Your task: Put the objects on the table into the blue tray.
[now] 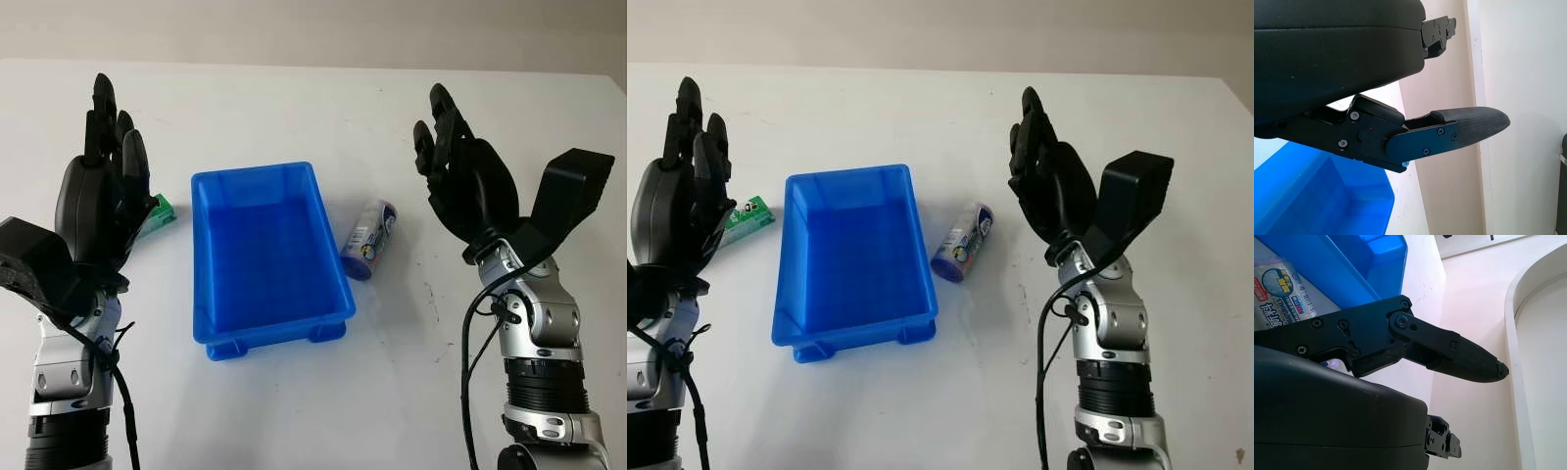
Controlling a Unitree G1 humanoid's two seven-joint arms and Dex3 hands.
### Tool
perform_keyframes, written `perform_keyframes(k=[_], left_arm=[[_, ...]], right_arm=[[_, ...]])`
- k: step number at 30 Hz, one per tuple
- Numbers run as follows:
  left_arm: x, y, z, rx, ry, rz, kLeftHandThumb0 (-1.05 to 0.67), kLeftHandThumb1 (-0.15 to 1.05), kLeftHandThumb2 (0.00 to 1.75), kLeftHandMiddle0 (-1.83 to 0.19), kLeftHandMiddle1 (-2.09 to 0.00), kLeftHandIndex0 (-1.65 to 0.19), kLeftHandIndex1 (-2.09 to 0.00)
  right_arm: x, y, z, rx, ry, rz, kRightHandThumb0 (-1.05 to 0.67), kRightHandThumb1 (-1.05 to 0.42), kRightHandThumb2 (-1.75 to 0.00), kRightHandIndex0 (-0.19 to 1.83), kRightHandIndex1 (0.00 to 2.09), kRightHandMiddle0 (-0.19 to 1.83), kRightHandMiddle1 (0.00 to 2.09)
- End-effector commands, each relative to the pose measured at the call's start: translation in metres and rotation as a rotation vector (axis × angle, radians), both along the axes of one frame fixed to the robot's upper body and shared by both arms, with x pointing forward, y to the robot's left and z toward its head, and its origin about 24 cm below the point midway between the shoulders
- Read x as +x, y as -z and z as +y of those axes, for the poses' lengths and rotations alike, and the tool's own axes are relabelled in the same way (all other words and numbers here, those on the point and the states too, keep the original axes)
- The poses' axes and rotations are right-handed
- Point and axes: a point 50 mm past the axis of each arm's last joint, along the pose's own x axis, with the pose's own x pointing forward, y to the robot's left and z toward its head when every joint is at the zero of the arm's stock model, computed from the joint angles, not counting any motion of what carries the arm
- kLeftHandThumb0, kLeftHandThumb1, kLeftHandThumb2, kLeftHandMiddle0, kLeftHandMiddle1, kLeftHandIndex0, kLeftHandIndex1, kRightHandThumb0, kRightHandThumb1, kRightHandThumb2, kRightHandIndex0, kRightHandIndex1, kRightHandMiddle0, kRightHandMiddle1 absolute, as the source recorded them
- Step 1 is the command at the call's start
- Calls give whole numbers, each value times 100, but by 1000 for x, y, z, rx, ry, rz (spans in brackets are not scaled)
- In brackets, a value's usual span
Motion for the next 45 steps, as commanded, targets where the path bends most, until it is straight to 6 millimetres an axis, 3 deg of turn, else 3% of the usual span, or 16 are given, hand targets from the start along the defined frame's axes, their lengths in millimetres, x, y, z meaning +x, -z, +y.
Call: perform_keyframes(k=[1,15,20,27,29,32,39,43,45], left_arm=[[0,-4,-2,-2,9,-16,-83,105,61,19,0,19,0],[-1,-2,-2,-6,6,-7,-83,105,62,19,0,19,0],[-3,-1,-2,-13,4,-7,-82,105,62,19,0,19,0],[-4,0,-3,-11,6,-7,-82,105,61,19,0,19,0],[-4,0,-3,-13,7,-7,-82,105,61,19,0,19,0],[-4,1,-3,-11,7,-4,-82,105,61,19,0,19,0],[-5,1,-2,-12,8,-1,-82,105,60,19,0,19,0],[-5,1,-2,-10,6,-2,-83,105,60,19,0,19,0],[-5,1,-2,-13,6,-1,-83,105,60,19,0,19,0]], right_arm=[[-1,-5,0,1,0,-23,-76,-105,-80,-19,0,-19,0],[-2,-4,-1,-23,-15,-36,-75,-105,-81,-19,0,-19,0],[-1,-20,-12,-134,-38,-137,-77,-105,-65,-19,0,-19,0],[14,-61,-33,-501,-86,-250,-79,-102,-13,-13,4,-11,5],[20,-72,-37,-547,-118,-239,-67,-91,-5,-3,9,-2,10],[28,-89,-41,-703,-121,-253,-62,-80,-2,19,20,16,18],[36,-116,-36,-1075,-143,-373,-61,-66,-4,41,24,43,19],[38,-117,-29,-1268,-187,-469,-69,-65,-5,46,21,52,16],[38,-114,-26,-1374,-217,-494,-63,-63,-5,45,19,52,13]])
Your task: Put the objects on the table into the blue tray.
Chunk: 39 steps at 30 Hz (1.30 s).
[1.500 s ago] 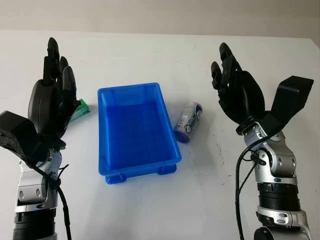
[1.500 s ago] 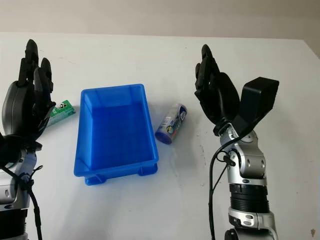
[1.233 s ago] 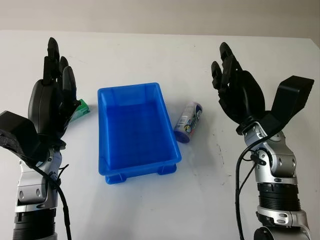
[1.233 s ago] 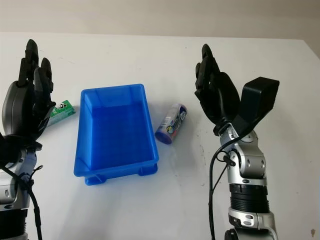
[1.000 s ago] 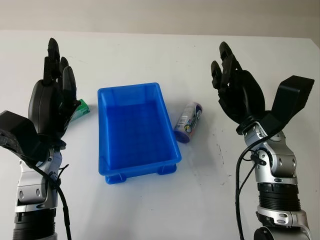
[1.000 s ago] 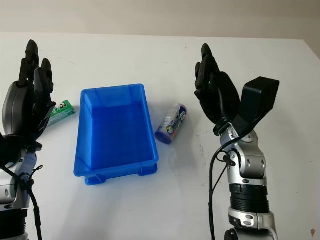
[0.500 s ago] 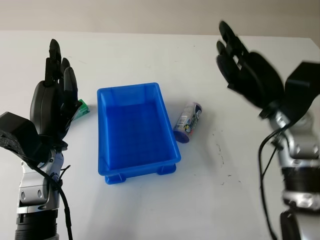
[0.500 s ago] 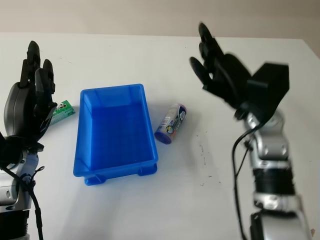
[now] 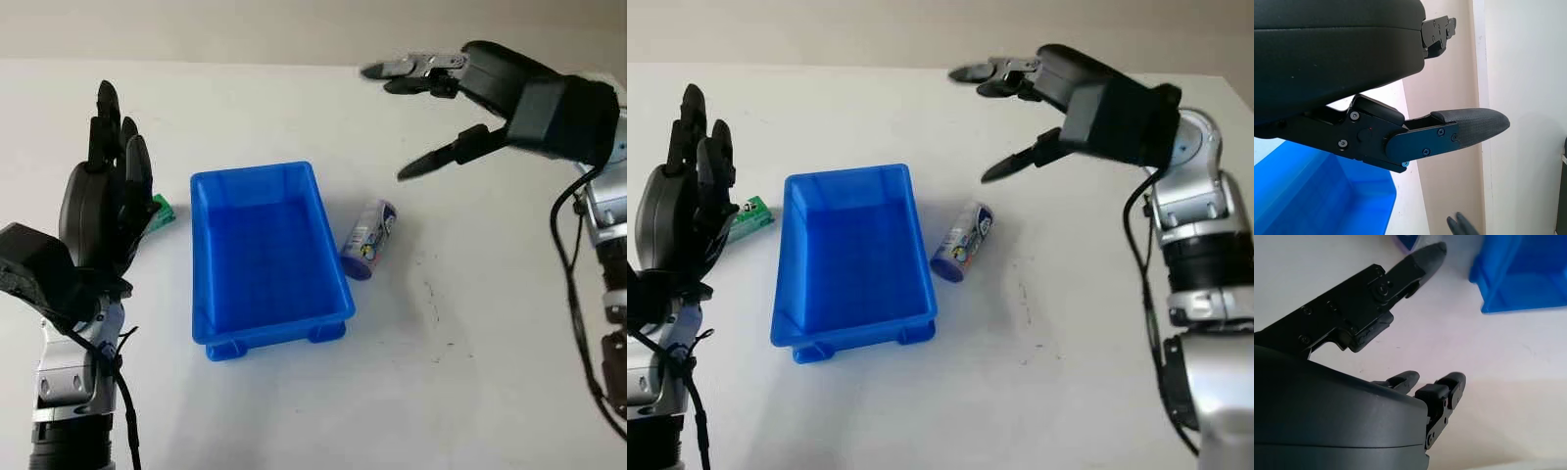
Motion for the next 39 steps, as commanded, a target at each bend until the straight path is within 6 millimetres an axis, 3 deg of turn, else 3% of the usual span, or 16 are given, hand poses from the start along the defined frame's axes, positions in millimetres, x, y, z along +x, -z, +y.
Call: perform_keyframes(k=[1,9,19,26,39], left_arm=[[-2,-3,0,4,0,-14,-83,105,60,19,0,19,0],[-3,-3,2,3,-8,-13,-82,105,59,19,0,19,0],[-1,-5,2,5,-8,-16,-82,105,61,19,0,19,0],[-1,-5,2,9,-7,-12,-82,105,60,19,0,19,0],[-2,-6,5,26,-13,-10,-82,105,59,19,0,19,0]], right_arm=[[-1,-4,0,-110,-12,-40,-62,-63,-5,44,18,51,12],[-2,6,7,-324,-107,-82,-52,-64,-6,55,17,59,9],[-8,23,11,-433,-192,-101,-43,-67,-6,58,12,63,6],[-11,41,14,-408,-248,-102,-37,-69,-6,59,11,63,6],[-11,70,23,-366,-311,-63,-48,-75,-7,59,10,62,5]])
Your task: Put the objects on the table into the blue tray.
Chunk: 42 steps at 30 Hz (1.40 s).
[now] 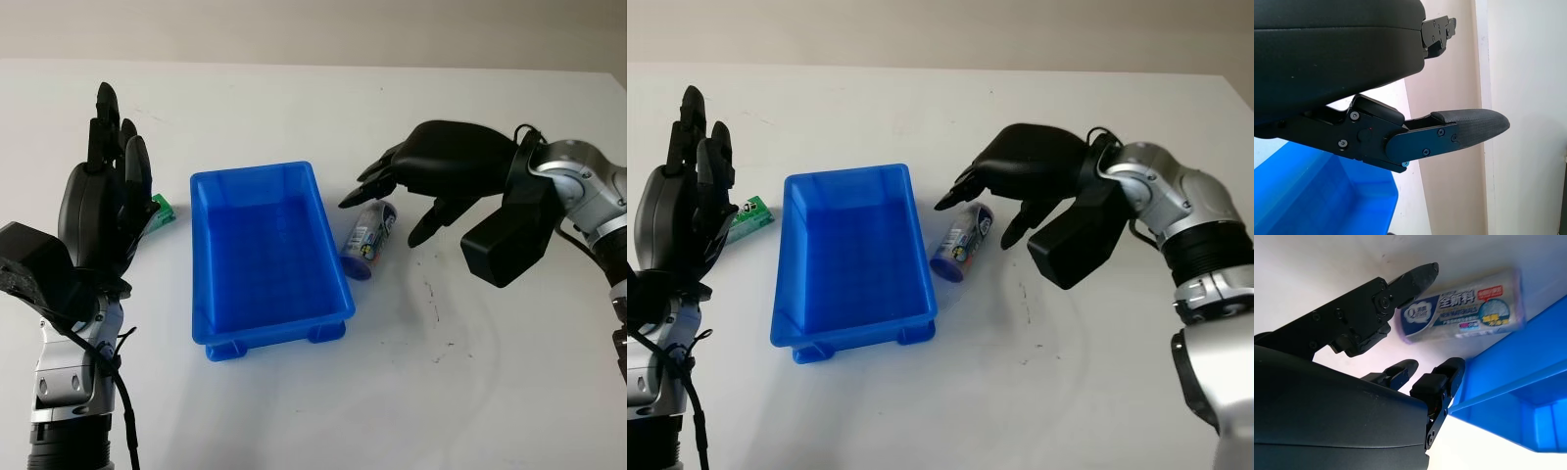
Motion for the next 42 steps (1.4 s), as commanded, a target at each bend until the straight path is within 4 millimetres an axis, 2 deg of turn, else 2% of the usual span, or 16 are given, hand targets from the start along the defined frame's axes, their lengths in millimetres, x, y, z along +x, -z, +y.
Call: perform_keyframes(k=[1,12,13,14,15,17,20,21,23,26,32,36,39,42], left_arm=[[-2,-6,3,26,-8,-19,-82,105,59,19,0,19,0],[-3,-7,3,34,-3,-19,-82,105,59,19,0,19,0],[-3,-7,4,33,-3,-19,-82,105,59,19,0,19,0],[-3,-7,4,31,-4,-18,-81,105,59,19,0,19,0],[-3,-6,4,29,-4,-17,-81,105,59,19,0,19,0],[-3,-6,4,30,-4,-17,-82,105,59,19,0,19,0],[-3,-6,4,33,-1,-16,-82,105,59,19,0,19,0],[-3,-6,3,33,0,-16,-82,105,59,19,0,19,0],[-3,-6,4,32,0,-18,-82,105,60,19,0,19,0],[-3,-7,4,35,-3,-19,-82,105,60,19,0,19,0],[-3,-7,4,35,-1,-20,-82,105,59,19,0,19,0],[-3,-7,4,34,0,-20,-82,105,59,19,0,19,0],[-3,-7,4,33,-1,-20,-82,105,59,19,0,19,0],[-2,-7,4,31,-1,-21,-82,105,59,19,0,19,0]], right_arm=[[-1,8,2,7,-14,18,-49,-76,-7,59,10,62,5],[-6,30,3,35,-48,69,-48,-81,-6,62,14,66,7],[-6,31,3,35,-50,71,-47,-81,-6,64,17,68,8],[-7,33,4,40,-56,71,-47,-82,-6,60,29,66,14],[-8,34,4,42,-60,70,-45,-84,-6,43,74,53,50],[-9,36,4,52,-77,52,-40,-86,-6,17,144,18,131],[-11,40,4,40,-95,11,-34,-91,-6,10,194,10,180],[-11,42,4,31,-99,0,-32,-93,-6,11,201,10,188],[-12,45,4,22,-111,-31,-29,-97,-6,19,208,10,204],[-12,50,3,22,-125,-80,-28,-98,-6,39,209,19,209],[-7,53,-2,-30,-117,-148,-55,-95,-5,69,209,39,208],[-4,51,-7,-40,-87,-192,-55,-101,-6,95,209,62,209],[1,44,-11,-26,-51,-236,-53,-103,-6,101,209,70,209],[7,26,-13,37,-8,-303,-51,-101,-5,95,209,72,209]])
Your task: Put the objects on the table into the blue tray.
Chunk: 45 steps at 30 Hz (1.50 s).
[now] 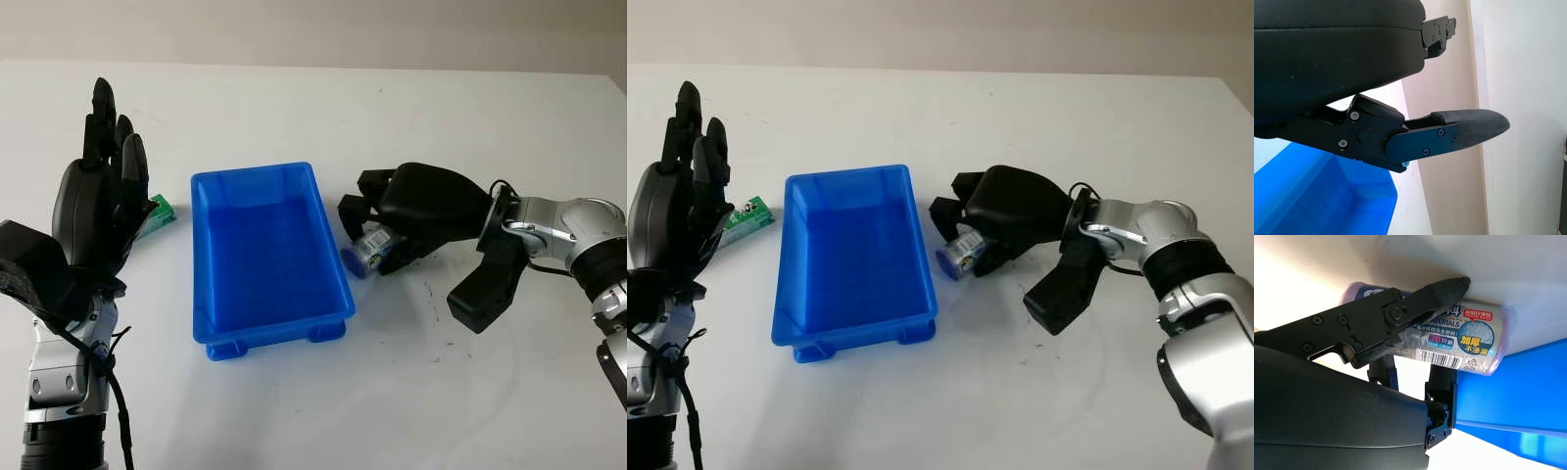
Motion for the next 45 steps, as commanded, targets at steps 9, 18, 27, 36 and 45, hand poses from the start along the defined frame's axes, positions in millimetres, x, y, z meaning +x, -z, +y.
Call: perform_keyframes(k=[9,18,27,36,45], left_arm=[[0,-2,0,1,-1,-13,-82,105,59,19,0,19,0],[-1,-2,0,1,-1,-14,-82,105,59,19,0,19,0],[0,-3,2,7,-12,-10,-82,105,59,19,0,19,0],[0,-3,0,4,-11,-15,-83,105,59,19,0,19,0],[-1,-2,-1,7,-12,-13,-83,105,59,19,0,19,0]], right_arm=[[19,-80,-5,231,97,-247,-45,-95,-5,90,202,70,204],[18,-93,23,431,-1,-332,-40,-92,-5,96,209,77,205],[6,-95,76,569,-226,-246,-44,-102,-7,106,209,77,209],[-5,-69,110,540,-365,-94,-49,-104,-6,108,209,74,209],[-16,-52,118,496,-433,61,-52,-104,-6,103,209,73,209]])
